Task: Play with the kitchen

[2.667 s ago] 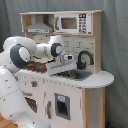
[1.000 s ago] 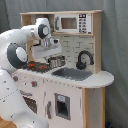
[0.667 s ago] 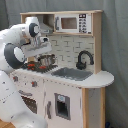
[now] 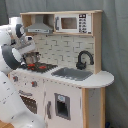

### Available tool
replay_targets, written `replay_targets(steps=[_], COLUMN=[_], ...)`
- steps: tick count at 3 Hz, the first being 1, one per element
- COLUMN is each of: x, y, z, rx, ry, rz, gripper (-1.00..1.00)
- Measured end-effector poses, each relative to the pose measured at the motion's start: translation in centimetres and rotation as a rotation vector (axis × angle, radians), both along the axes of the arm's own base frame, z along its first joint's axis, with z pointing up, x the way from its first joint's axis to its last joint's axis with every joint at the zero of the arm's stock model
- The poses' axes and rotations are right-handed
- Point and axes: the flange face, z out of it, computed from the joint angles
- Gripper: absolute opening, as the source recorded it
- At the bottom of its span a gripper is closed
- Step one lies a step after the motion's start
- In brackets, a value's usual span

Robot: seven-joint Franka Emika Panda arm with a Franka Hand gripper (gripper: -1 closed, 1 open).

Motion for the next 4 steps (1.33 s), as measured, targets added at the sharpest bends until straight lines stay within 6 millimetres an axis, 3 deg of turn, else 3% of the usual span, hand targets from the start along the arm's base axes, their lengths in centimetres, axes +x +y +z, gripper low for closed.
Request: replay_targets(steps=[4], x=[4.0], y=[2.7], z=[-1.9], rx=[0.033], ry=[-0.049], rz=[0.149], gripper=[-1.00])
